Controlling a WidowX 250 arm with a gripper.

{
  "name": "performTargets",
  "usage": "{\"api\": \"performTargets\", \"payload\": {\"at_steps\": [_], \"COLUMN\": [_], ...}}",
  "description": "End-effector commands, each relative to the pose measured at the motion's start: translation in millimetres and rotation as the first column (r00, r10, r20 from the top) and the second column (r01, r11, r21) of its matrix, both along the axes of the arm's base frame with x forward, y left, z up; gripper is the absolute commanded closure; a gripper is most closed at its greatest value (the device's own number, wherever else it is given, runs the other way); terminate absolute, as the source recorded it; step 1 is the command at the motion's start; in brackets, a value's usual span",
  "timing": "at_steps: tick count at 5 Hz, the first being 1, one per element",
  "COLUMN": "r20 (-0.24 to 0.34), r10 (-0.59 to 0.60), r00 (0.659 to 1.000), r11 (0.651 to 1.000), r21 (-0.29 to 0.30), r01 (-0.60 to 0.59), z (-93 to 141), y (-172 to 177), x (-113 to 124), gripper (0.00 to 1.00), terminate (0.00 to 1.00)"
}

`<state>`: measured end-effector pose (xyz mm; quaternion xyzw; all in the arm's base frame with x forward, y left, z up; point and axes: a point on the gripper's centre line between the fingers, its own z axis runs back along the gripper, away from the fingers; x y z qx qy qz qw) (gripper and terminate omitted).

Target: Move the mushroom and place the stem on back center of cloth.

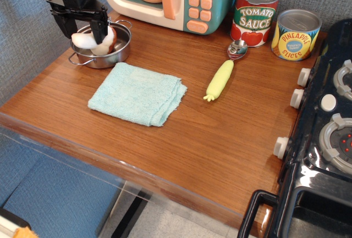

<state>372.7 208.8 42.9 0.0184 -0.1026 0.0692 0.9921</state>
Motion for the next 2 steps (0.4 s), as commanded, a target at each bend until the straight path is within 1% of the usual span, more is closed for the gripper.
{"api": "performTargets", "payload": {"at_steps": [1,2], "r20": [-0.005,-0.008], "r10": [-0.004,0.002], "r00": [1.000,1.000], "r11": [1.000,1.000], "r21": [0.003,0.018], "r01": [0.004,-0.002], "z": [6.2,7.1], "y": [-12.4,-14.0], "x": [-2.0,-2.1], "gripper": [1.00,1.00], "terminate": [0.00,0.00]}}
